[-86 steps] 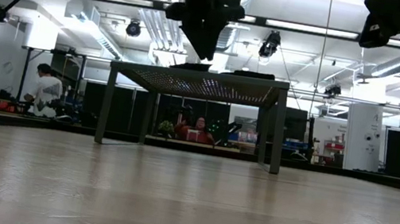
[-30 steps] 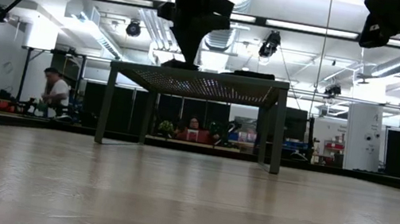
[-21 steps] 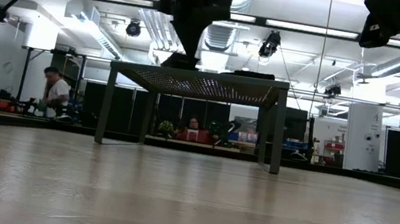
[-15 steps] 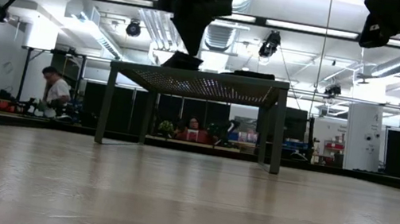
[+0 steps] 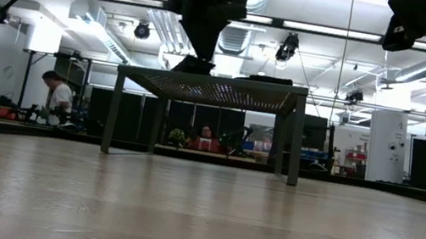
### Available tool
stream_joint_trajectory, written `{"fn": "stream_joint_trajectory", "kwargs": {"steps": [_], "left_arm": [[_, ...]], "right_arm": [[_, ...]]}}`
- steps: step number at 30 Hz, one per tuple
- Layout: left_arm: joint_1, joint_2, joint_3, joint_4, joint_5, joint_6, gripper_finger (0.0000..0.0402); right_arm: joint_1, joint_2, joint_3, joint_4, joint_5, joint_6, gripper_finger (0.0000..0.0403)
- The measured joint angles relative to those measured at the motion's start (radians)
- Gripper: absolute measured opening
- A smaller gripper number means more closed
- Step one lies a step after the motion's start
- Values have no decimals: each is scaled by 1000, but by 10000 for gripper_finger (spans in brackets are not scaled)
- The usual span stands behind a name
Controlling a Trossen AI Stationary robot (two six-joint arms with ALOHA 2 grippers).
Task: Pick & Place Mini shaped plates
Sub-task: Stack the black square plate on top of the other black square plate on the shelf
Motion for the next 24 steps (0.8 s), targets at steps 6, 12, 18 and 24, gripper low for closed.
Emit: {"fn": "stream_joint_trajectory", "kwargs": {"steps": [6, 12, 18, 24], "left_arm": [[-8, 0, -13, 3, 3, 0, 122], [-1, -1, -52, -4, -5, 3, 122], [-2, -2, -53, 5, -10, 3, 120], [-2, -2, -53, 5, -13, 10, 82]], "right_arm": [[0, 0, 0, 0, 0, -1, 8], [0, 0, 0, 0, 0, -2, 8], [0, 0, 0, 0, 0, -2, 8], [0, 0, 0, 0, 0, -3, 8]]}}
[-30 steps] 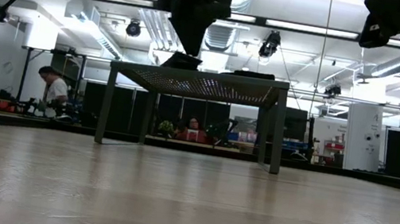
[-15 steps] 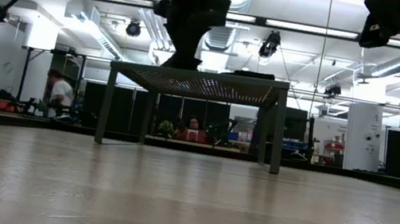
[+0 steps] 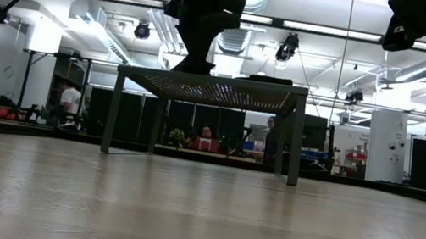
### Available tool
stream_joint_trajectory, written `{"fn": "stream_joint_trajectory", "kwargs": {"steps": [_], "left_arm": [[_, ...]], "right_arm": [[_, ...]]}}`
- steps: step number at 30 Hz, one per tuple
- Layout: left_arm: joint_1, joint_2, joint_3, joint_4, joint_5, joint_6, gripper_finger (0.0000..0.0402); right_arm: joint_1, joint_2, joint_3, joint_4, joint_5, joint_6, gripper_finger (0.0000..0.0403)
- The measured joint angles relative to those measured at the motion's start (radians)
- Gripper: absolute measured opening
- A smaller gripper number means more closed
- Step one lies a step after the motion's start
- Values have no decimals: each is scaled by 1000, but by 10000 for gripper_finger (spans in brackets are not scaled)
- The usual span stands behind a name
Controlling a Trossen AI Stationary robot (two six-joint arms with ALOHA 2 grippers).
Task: Pick & Place Mini shaped plates
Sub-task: Stack the black square plate on top of the other black square plate on the shelf
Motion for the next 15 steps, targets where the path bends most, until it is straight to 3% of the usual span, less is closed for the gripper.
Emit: {"fn": "stream_joint_trajectory", "kwargs": {"steps": [9, 15], "left_arm": [[0, 0, 0, 2, -10, 3, 7], [-4, 0, 9, -1, -51, 26, 2]], "right_arm": [[0, 0, 0, 0, 0, 3, 8], [0, 0, 0, 0, 0, 3, 8]]}}
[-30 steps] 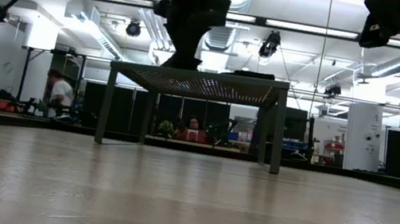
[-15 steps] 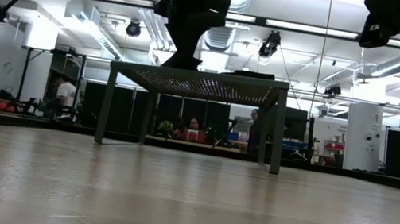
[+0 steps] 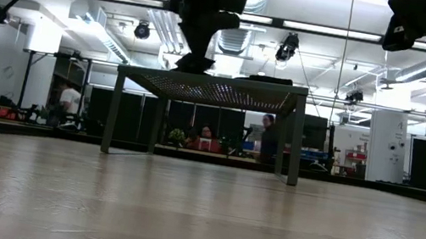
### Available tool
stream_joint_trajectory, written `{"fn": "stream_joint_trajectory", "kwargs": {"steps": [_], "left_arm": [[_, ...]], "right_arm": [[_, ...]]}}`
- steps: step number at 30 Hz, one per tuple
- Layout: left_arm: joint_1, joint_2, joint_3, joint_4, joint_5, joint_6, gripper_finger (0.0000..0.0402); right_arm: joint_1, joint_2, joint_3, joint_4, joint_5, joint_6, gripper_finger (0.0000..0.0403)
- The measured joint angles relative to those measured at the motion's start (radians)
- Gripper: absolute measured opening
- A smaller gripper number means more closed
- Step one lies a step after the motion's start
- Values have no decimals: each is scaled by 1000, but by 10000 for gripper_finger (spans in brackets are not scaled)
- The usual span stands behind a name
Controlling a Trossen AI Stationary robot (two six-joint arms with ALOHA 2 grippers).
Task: Pick & Place Mini shaped plates
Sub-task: Stack the black square plate on top of the other black square plate on the shelf
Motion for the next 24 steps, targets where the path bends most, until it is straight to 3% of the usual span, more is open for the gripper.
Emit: {"fn": "stream_joint_trajectory", "kwargs": {"steps": [18, 24], "left_arm": [[1, 0, -17, -10, -22, -56, 4], [3, 0, -17, -9, -28, -56, 27]], "right_arm": [[0, 0, 0, 0, 0, 0, 8], [0, 0, 0, 0, 0, 0, 8]]}}
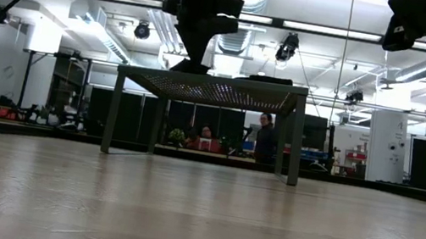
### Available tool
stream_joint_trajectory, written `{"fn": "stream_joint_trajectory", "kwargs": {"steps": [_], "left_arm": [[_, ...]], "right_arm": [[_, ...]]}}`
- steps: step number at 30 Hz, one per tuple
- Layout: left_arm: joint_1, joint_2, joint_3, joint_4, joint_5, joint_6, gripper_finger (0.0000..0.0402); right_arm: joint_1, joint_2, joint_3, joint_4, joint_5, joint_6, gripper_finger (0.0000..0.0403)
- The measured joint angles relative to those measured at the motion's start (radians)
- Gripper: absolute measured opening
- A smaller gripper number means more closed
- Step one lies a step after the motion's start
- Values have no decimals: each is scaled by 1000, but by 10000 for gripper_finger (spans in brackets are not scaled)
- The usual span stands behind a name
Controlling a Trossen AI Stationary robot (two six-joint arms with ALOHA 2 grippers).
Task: Pick & Place Mini shaped plates
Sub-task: Stack the black square plate on top of the other black square plate on the shelf, then stack the black drop shaped plate on top of the other black drop shaped plate on the shelf
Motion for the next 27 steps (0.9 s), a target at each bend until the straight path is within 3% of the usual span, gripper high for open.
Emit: {"fn": "stream_joint_trajectory", "kwargs": {"steps": [9, 14, 20, 27], "left_arm": [[-1, 0, 7, -19, 1, 2, 87], [-35, -4, 28, -72, 81, -42, 102], [-145, -13, 26, -81, 166, -95, 102], [-351, -13, 17, -84, 211, -229, 103]], "right_arm": [[0, 0, 0, 0, 0, -4, 8], [0, 0, 0, 0, 0, -1, 8], [0, 0, 0, 0, 0, -1, 8], [0, 0, 0, 0, 0, -3, 8]]}}
